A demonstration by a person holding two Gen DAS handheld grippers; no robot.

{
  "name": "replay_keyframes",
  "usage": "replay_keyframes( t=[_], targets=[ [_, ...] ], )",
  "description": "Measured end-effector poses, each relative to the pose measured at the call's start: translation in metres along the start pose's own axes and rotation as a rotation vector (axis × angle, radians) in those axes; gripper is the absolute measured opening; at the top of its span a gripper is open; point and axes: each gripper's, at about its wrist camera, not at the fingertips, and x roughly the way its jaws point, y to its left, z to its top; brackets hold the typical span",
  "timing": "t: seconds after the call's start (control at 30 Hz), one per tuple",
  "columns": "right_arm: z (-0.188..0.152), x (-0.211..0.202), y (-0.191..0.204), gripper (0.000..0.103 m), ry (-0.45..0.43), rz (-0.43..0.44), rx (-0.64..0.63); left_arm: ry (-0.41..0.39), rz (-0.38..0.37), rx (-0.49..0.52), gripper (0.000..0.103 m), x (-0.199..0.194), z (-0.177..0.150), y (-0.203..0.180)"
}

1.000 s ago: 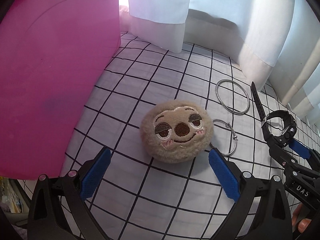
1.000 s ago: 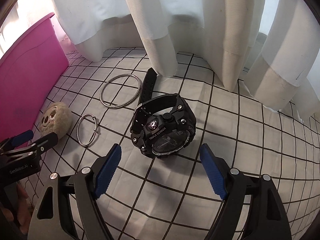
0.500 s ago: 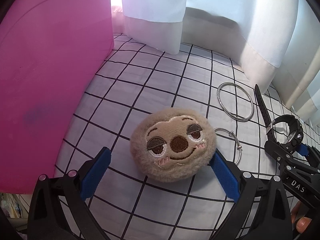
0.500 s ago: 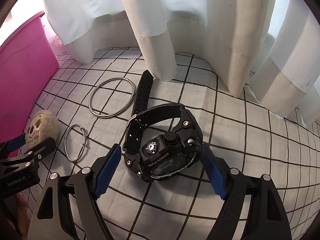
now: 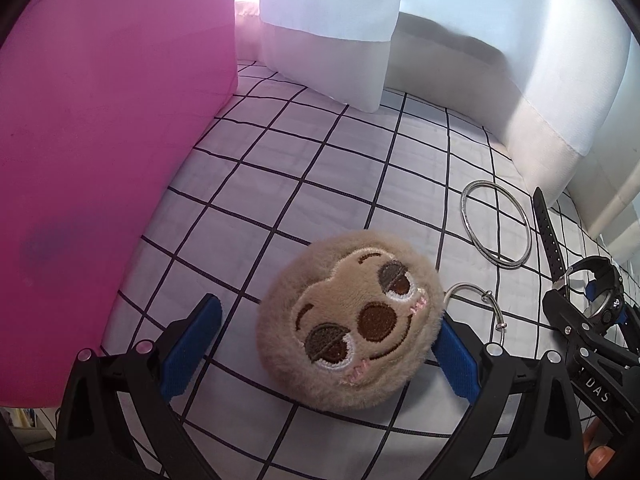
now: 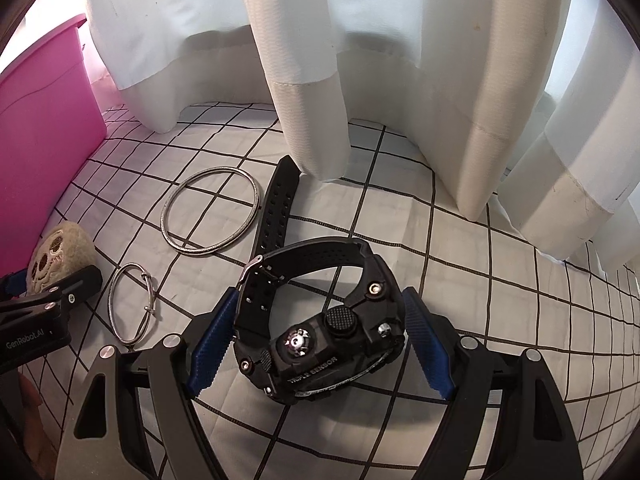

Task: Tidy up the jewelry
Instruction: 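Close the left tool on the sloth plush while the right tool grasps the watch, then lift and carry the plush and watch with both tools over the tub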

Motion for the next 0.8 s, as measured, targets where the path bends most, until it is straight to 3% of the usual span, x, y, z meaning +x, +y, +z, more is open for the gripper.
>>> replay_keyframes(
  t=[0.3, 0.4, 0.47, 0.63, 0.8],
  targets=[
    [-0.005, -0.001, 0.001, 0.076, -0.017, 0.006, -0.014, -0.027, 0.014, -0.005, 0.093, 0.000, -0.005, 0.003],
    [-0.008, -0.003, 0.003, 0.075, -0.024, 0.011, -0.025, -0.042, 0.034, -0.003, 0.082, -0.004, -0.008, 0.005],
    [-0.009, -0.005, 0.005, 0.069, -0.033, 0.007, -0.034, -0.052, 0.038, -0.011, 0.067, -0.007, -0.009, 0.007],
    [-0.012, -0.007, 0.001, 0.068, -0.038, 0.031, -0.027, -0.046, 0.032, -0.006, 0.060, -0.008, -0.007, 0.008],
    [-0.014, -0.012, -0.004, 0.068, -0.037, 0.054, -0.014, -0.046, 0.021, 0.000, 0.058, -0.015, -0.007, 0.006]
  ],
)
